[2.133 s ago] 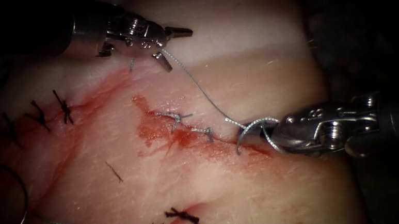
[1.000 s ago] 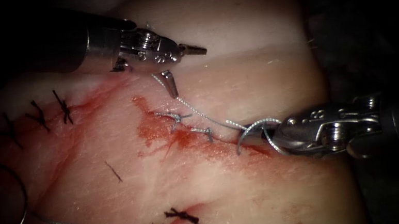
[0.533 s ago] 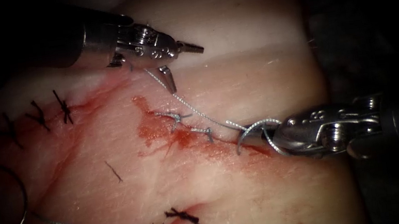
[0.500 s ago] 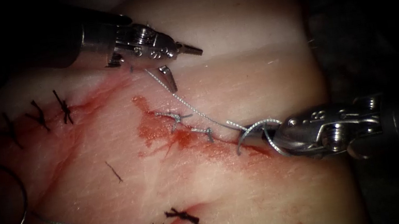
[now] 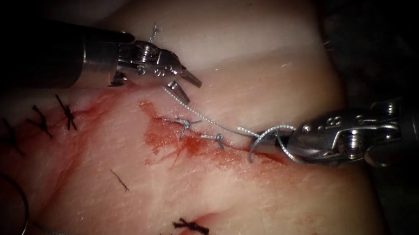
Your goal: Wound Closure
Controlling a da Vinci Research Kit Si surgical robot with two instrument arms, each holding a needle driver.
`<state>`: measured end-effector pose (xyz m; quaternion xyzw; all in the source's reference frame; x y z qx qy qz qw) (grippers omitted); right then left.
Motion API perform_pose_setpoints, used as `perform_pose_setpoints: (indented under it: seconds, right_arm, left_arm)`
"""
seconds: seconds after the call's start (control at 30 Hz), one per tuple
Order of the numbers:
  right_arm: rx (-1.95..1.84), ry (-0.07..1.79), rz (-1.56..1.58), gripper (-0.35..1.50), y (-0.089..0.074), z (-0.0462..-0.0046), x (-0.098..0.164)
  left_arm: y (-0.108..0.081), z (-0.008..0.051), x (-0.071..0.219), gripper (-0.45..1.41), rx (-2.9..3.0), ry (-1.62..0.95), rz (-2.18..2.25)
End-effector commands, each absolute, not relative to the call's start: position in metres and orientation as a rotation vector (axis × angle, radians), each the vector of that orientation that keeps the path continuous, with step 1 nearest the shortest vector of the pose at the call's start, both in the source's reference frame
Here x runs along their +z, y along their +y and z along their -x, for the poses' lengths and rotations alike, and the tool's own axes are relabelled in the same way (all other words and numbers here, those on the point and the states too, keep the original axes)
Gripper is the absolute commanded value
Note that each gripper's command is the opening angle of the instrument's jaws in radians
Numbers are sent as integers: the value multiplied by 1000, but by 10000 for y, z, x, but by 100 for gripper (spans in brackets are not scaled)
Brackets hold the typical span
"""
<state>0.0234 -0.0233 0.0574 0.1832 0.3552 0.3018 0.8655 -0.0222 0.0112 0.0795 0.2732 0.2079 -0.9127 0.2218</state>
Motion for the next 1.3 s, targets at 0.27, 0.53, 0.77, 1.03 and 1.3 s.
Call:
perform_pose_setpoints:
  seconds: [0.27, 0.53, 0.77, 1.03, 1.3]
  right_arm:
    - [635, 745, -387, -35, -236, -242, 576]
    - [634, 745, -388, -35, -237, -242, 576]
    - [639, 744, -391, -35, -237, -241, 576]
    - [639, 745, -391, -35, -237, -241, 575]
    - [644, 744, -394, -35, -237, -241, 575]
  left_arm:
    - [146, 228, 776, 34, -2617, 527, -784]
    - [130, 223, 765, 27, -2561, 596, -845]
    - [106, 215, 784, 29, -2527, 660, -788]
    - [106, 207, 797, 27, -2533, 706, -763]
    - [92, 210, 817, 22, -2520, 697, -731]
